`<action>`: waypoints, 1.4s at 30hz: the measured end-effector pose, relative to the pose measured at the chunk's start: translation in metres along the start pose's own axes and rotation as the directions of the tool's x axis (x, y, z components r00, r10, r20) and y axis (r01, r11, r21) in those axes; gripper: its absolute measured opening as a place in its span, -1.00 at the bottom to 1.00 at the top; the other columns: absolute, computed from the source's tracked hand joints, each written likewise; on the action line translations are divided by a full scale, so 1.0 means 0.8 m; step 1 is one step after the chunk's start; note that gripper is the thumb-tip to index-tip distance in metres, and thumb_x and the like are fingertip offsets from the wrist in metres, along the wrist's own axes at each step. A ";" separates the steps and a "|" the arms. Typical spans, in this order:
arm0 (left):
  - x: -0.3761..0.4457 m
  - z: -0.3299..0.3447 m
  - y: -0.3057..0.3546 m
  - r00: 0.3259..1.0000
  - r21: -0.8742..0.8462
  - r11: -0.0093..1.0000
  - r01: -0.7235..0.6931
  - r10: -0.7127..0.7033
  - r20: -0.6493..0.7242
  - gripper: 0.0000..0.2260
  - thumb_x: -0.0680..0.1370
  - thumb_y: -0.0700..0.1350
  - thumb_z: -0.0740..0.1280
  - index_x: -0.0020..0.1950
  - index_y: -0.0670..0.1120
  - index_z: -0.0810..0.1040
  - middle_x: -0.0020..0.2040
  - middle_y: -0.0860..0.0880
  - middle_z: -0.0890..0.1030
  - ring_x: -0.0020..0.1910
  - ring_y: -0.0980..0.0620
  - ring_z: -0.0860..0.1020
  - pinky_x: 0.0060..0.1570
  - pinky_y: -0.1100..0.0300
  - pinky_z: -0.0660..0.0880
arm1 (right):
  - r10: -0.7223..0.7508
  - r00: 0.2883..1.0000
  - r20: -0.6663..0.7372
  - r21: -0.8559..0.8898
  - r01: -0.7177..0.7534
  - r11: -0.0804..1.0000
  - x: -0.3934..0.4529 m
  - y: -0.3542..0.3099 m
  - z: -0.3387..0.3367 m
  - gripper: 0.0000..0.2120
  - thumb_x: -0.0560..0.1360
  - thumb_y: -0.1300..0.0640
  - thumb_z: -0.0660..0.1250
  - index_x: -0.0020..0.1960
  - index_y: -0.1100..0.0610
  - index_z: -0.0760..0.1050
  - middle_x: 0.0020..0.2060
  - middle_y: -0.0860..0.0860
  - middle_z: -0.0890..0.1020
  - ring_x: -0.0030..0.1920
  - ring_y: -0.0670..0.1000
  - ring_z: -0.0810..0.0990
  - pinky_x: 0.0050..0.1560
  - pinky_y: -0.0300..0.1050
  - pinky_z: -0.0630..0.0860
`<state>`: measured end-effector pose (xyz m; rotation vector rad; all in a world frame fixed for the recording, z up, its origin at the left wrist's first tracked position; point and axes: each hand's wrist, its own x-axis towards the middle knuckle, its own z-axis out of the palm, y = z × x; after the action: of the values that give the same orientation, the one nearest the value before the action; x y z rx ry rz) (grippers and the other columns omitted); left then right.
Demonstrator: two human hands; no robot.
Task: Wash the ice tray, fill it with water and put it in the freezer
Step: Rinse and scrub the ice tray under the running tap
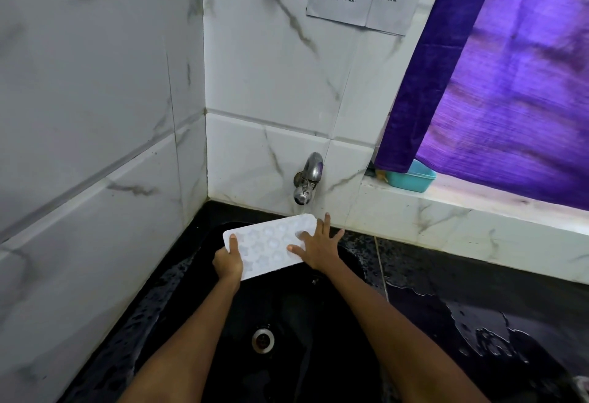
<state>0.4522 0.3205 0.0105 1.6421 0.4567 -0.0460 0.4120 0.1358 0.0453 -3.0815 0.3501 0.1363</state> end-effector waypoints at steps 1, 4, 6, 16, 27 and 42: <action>0.000 0.000 0.000 1.000 -0.015 1.000 0.016 -0.016 -0.004 -0.51 0.62 0.04 0.19 0.05 -0.43 0.54 0.06 -0.38 0.59 0.05 -0.32 0.57 0.00 -0.02 0.48 | -0.015 1.000 -0.015 0.001 0.015 1.000 0.001 -0.001 -0.002 -0.43 0.51 -0.32 0.07 0.41 -0.06 0.28 0.53 0.22 -0.09 0.51 0.24 -0.33 0.33 0.55 -0.14; 0.000 -0.002 -0.004 0.999 -0.024 0.999 0.028 -0.029 -0.021 -0.51 0.62 0.04 0.19 0.06 -0.43 0.55 0.08 -0.38 0.59 0.08 -0.32 0.56 0.03 -0.02 0.48 | -0.066 0.998 0.015 -0.006 0.066 0.998 0.004 0.006 -0.010 -0.45 0.48 -0.36 0.07 0.39 -0.14 0.31 0.53 0.20 -0.07 0.51 0.24 -0.34 0.34 0.54 -0.19; -0.003 -0.002 -0.006 1.000 -0.011 1.000 0.016 -0.016 -0.001 -0.52 0.62 0.03 0.19 0.03 -0.44 0.55 0.05 -0.39 0.59 0.05 -0.32 0.57 0.01 -0.02 0.48 | -0.043 0.999 0.006 -0.101 0.044 0.994 0.005 0.010 -0.014 -0.47 0.48 -0.38 0.01 0.29 -0.14 0.42 0.52 0.23 -0.01 0.51 0.26 -0.31 0.34 0.53 -0.24; -0.005 0.007 0.003 0.999 -0.002 1.000 -0.011 0.011 0.034 -0.59 0.61 0.04 0.20 -0.15 -0.32 0.52 -0.30 -0.18 0.55 -0.09 -0.25 0.57 -0.10 -0.01 0.47 | 0.001 1.000 -0.022 -0.169 -0.005 0.986 0.003 0.016 -0.009 -0.39 0.49 -0.39 -0.03 0.37 -0.07 0.33 0.50 0.27 0.08 0.53 0.27 -0.21 0.33 0.53 -0.27; -0.013 0.026 0.017 0.999 -0.024 0.999 0.034 -0.034 0.017 -0.52 0.62 0.04 0.18 0.13 -0.42 0.53 0.12 -0.36 0.58 0.12 -0.32 0.56 0.10 -0.03 0.48 | -0.082 0.993 -0.085 -0.027 0.080 0.996 -0.007 0.005 -0.015 -0.41 0.50 -0.32 0.10 0.39 0.02 0.28 0.49 0.22 0.11 0.53 0.22 -0.18 0.40 0.44 -0.13; -0.019 0.040 0.028 0.999 0.030 0.999 -0.011 0.010 0.038 -0.51 0.63 0.03 0.16 0.13 -0.43 0.53 0.12 -0.37 0.58 0.15 -0.32 0.54 0.13 -0.01 0.47 | -0.012 1.000 0.012 0.067 0.012 0.998 -0.004 0.005 -0.023 -0.41 0.48 -0.35 0.10 0.39 -0.04 0.33 0.51 0.24 -0.01 0.51 0.26 -0.31 0.37 0.47 -0.26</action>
<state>0.4532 0.2842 0.0321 1.6703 0.4201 -0.0765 0.4098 0.1319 0.0634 -3.0147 0.3285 0.1397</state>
